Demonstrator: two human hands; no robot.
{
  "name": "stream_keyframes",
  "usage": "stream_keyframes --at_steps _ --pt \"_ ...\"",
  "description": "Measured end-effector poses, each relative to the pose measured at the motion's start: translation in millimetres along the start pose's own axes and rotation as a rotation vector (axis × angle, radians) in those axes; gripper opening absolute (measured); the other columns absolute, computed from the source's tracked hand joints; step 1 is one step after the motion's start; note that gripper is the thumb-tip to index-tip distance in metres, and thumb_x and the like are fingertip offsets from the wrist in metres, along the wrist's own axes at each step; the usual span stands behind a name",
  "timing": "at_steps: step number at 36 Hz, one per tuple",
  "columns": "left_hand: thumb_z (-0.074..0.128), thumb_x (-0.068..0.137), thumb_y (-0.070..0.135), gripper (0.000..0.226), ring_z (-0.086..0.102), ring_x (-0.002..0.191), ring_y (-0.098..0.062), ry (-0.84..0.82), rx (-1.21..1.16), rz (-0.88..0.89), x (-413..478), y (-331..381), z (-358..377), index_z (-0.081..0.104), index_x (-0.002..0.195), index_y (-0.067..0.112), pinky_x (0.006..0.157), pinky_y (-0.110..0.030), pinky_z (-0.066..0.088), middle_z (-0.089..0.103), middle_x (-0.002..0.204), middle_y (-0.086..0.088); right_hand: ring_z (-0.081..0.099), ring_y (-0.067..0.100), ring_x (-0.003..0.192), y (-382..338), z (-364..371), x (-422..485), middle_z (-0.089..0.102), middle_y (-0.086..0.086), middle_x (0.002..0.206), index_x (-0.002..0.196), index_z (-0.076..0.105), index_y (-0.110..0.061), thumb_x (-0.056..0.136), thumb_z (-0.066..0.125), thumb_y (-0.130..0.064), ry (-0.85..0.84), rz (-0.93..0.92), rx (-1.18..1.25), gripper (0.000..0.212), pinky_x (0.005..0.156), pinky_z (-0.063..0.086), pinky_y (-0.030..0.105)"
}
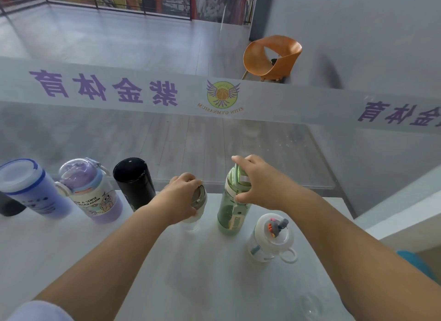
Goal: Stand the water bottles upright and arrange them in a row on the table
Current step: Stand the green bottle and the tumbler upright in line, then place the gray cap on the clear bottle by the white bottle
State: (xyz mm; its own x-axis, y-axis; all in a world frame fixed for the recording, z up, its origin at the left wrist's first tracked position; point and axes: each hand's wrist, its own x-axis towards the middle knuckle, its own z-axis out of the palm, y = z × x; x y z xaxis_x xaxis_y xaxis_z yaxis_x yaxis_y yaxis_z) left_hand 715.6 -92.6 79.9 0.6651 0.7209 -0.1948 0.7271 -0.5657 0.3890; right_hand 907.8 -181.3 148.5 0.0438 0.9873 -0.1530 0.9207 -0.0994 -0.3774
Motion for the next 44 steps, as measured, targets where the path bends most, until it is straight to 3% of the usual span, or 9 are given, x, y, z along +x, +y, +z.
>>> stream_keyframes --at_steps 4,8,15,20,24,27,32,39,44 --pt "0.070 0.076 0.028 0.070 0.032 0.126 -0.024 0.022 -0.012 0.000 -5.1 -1.1 1.0 0.036 0.137 0.023 0.102 -0.037 0.041 0.033 0.139 -0.001 0.044 0.020 0.116 0.3 -1.4 -1.9 0.033 0.000 0.139 0.148 0.011 -0.028 0.075 0.073 -0.037 -0.016 -0.005 0.016 0.097 0.087 0.045 0.027" --pt "0.065 0.080 0.033 0.063 0.033 0.126 -0.024 0.032 0.011 -0.013 -11.6 1.5 -3.9 0.038 0.135 0.024 0.102 -0.039 0.041 0.034 0.140 0.000 0.037 0.023 0.130 -3.2 -8.2 -5.7 0.028 0.001 0.148 0.149 0.011 -0.026 0.074 0.074 -0.040 -0.032 0.001 0.002 0.099 0.100 0.041 0.034" --pt "0.061 0.081 0.040 0.046 0.043 0.116 -0.021 0.100 0.078 0.016 -37.7 5.0 -22.7 0.051 0.125 0.029 0.096 -0.038 0.043 0.049 0.128 0.005 0.041 0.023 0.129 -10.2 -36.3 -28.9 0.042 0.003 0.144 0.142 0.036 -0.019 0.082 0.066 -0.038 0.084 -0.010 -0.070 0.070 0.105 0.036 0.038" --pt "0.059 0.082 0.044 0.039 0.056 0.100 -0.016 0.112 0.134 0.051 -55.4 7.9 -34.4 0.055 0.118 0.031 0.081 -0.034 0.051 0.056 0.117 0.009 0.046 0.019 0.124 -11.2 -49.5 -57.5 0.049 0.001 0.139 0.137 0.043 -0.022 0.084 0.064 -0.040 0.148 0.046 -0.059 0.060 0.101 0.039 0.035" --pt "0.057 0.082 0.043 0.027 0.055 0.079 -0.017 0.115 0.166 0.088 -66.2 16.6 -36.7 0.056 0.107 0.031 0.064 -0.029 0.044 0.058 0.099 0.010 0.052 0.016 0.114 -10.4 -48.4 -83.8 0.057 0.000 0.129 0.133 0.046 -0.022 0.084 0.064 -0.041 0.171 0.100 -0.044 0.056 0.092 0.042 0.032" --pt "0.058 0.082 0.047 0.029 0.058 0.086 -0.019 0.096 0.191 0.139 -74.9 26.1 -33.3 0.058 0.104 0.028 0.068 -0.029 0.044 0.060 0.105 0.009 0.053 0.015 0.110 -8.9 -43.6 -106.2 0.058 -0.002 0.126 0.132 0.047 -0.023 0.083 0.064 -0.042 0.174 0.154 -0.038 0.055 0.088 0.041 0.029" --pt "0.059 0.081 0.050 0.039 0.058 0.095 -0.012 0.074 0.119 0.214 -87.1 44.9 -26.2 0.055 0.116 0.033 0.079 -0.030 0.049 0.062 0.109 0.014 0.056 0.013 0.104 -2.4 -31.2 -148.0 0.061 -0.005 0.120 0.128 0.050 -0.026 0.082 0.062 -0.048 0.158 0.257 -0.033 0.053 0.089 0.048 0.034" --pt "0.057 0.083 0.047 0.033 0.059 0.097 -0.015 0.018 0.138 0.319 -93.1 77.7 -2.9 0.057 0.111 0.031 0.083 -0.035 0.051 0.061 0.111 0.010 0.052 0.010 0.109 19.9 -20.4 -202.2 0.059 -0.008 0.122 0.128 0.050 -0.029 0.084 0.062 -0.045 0.159 0.361 -0.048 0.048 0.092 0.045 0.030" --pt "0.058 0.083 0.046 0.039 0.058 0.103 -0.016 -0.006 0.124 0.338 -87.0 108.2 16.2 0.054 0.119 0.031 0.086 -0.032 0.049 0.060 0.117 0.010 0.050 0.011 0.115 45.4 -22.6 -230.6 0.055 -0.007 0.130 0.128 0.050 -0.028 0.080 0.064 -0.047 0.188 0.369 -0.051 0.054 0.094 0.041 0.026"
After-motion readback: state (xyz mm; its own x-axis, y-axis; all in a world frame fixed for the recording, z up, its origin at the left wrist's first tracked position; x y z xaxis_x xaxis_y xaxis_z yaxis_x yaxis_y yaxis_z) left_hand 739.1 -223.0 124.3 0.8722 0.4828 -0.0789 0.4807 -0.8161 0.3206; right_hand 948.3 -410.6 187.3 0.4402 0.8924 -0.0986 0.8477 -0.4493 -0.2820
